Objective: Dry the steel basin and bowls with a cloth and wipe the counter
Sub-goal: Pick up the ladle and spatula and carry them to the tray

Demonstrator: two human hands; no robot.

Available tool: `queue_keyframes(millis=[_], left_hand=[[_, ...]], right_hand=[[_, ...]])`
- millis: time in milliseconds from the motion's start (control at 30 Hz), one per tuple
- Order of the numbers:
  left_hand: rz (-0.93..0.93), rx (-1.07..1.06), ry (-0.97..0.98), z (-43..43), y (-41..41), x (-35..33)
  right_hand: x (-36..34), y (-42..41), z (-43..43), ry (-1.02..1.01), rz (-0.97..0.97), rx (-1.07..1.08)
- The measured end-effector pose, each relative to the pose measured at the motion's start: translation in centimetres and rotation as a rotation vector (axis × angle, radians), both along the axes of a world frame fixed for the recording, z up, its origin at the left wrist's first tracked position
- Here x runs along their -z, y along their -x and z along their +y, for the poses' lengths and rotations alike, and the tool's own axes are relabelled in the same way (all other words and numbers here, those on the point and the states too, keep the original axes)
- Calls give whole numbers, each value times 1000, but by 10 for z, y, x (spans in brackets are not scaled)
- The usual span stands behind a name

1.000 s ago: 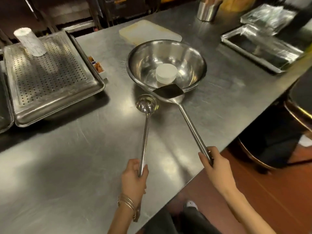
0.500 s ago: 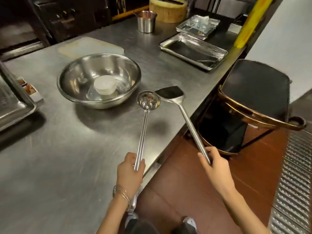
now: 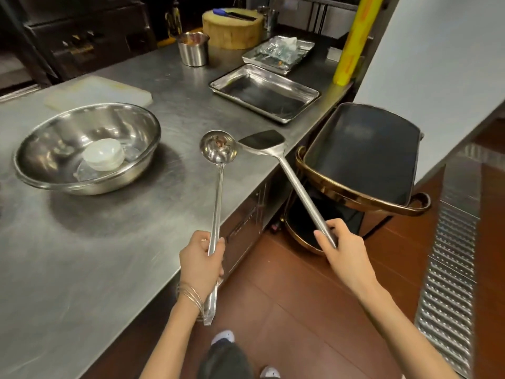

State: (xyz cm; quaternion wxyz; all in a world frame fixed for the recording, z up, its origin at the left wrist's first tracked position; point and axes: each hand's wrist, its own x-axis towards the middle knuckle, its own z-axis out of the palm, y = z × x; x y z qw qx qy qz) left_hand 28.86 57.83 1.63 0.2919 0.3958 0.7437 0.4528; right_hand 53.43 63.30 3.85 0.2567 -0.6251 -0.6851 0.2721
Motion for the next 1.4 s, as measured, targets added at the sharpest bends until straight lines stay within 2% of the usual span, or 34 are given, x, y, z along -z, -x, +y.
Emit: queue_keyframes(millis=[267, 467, 633, 833, 1133, 1400], left_hand=[[-18, 20, -9, 77, -22, 2], [-43, 46, -76, 171, -18, -14], [-8, 73, -138, 236, -13, -28], [-22, 65, -88, 284, -16, -19], [-35, -22, -30, 374, -45, -2], [-31, -95, -66, 480, -80, -16]], right_hand=[[4, -20, 70, 39, 23, 52], [-15, -18, 154, -18, -15, 54], [-26, -12, 215, -53, 34, 81], [-15, -14, 269, -2, 50, 96], [-5, -37, 380, 31, 29, 24], [-17, -59, 504, -18, 8, -84]])
